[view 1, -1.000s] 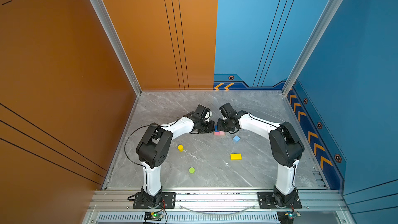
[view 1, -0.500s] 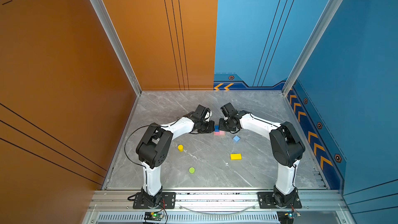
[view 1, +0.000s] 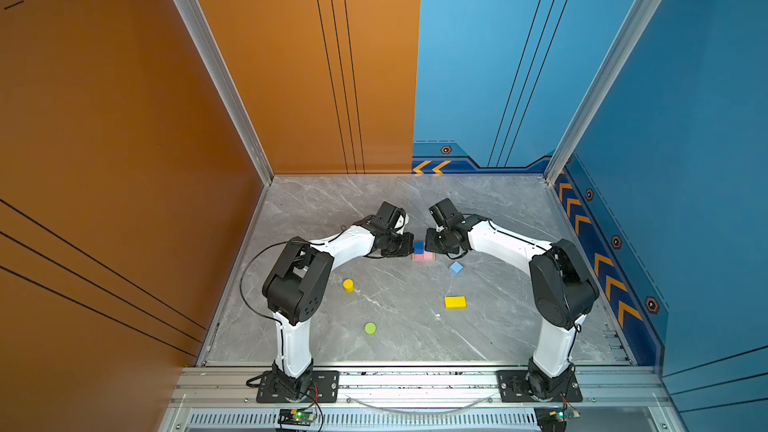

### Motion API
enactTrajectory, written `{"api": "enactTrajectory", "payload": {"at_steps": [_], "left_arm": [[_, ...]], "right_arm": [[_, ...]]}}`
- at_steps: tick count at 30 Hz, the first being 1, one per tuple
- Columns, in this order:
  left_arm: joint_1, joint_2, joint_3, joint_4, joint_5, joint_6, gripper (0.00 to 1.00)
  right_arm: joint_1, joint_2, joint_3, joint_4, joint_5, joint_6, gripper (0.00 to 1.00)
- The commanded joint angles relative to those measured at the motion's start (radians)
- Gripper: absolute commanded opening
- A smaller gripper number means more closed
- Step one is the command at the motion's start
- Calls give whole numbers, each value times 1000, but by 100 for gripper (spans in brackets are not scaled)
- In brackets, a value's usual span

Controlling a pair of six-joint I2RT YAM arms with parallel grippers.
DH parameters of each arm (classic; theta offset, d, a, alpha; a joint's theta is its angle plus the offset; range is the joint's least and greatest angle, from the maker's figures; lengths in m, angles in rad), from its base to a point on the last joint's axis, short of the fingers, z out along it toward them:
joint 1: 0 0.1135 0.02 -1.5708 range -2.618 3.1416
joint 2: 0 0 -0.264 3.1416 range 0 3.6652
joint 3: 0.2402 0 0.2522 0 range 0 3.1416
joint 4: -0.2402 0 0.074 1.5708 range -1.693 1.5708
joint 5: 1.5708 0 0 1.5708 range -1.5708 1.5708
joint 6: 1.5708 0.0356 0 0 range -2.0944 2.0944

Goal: Build the wood block tower
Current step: 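Open both grippers and lift them away from the tower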

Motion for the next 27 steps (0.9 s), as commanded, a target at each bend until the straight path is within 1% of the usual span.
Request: {"api": "enactTrajectory", "payload": {"at_steps": [1,27], "left_arm": [[8,29,35,-28,-22,29,0],[10,62,67,-34,-26,31,0]], "right_arm": [[-6,-32,-21,2,26,18,2],[-7,-65,-52,11,33,22,2]]}}
